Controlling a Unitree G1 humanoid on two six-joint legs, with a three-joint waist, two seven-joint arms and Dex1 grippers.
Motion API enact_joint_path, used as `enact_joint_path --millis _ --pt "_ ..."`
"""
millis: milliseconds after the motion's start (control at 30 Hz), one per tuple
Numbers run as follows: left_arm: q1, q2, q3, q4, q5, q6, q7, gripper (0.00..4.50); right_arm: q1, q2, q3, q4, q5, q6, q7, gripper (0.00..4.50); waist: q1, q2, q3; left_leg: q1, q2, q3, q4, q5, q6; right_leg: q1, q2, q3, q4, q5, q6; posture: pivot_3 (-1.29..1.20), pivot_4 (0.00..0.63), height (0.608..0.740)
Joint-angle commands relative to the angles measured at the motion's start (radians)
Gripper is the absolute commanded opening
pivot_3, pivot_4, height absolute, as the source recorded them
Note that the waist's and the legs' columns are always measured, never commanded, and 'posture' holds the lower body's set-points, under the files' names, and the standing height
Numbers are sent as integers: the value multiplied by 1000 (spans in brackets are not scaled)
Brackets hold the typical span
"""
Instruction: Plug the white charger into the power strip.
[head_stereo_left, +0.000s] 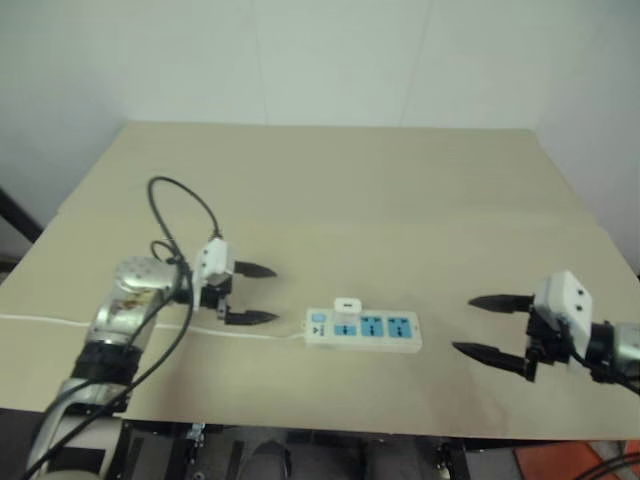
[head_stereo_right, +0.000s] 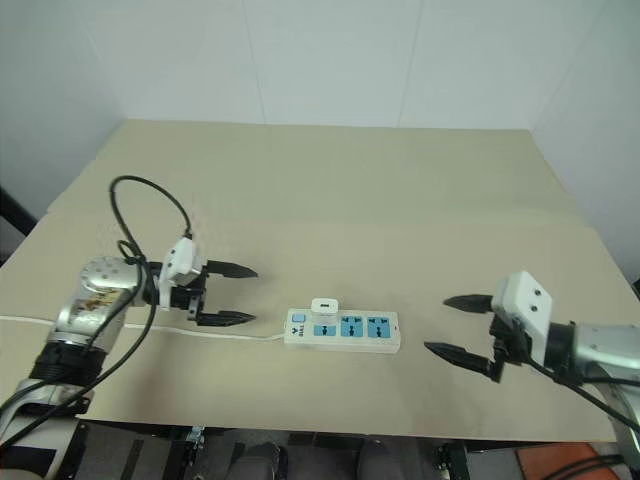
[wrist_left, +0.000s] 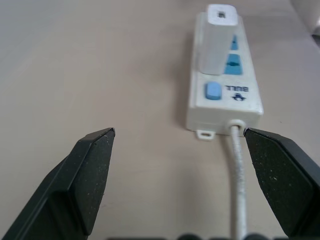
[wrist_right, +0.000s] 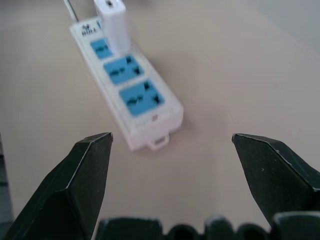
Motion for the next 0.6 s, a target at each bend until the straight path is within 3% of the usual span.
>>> enact_joint_path --millis 33,600 --pt "28 54 58 -90 -43 31 0 4489 61 5 -125 -62 8 9 -25 4500 -6 0 0 0 0 0 0 0 0 0 0 0 0 0 0 0 150 740" --pt "77 75 73 -197 -93 117 29 4489 78 0 -155 -78 34 44 -33 4500 -2 0 0 2 0 1 0 0 0 1 0 1 2 0 0 0 150 740"
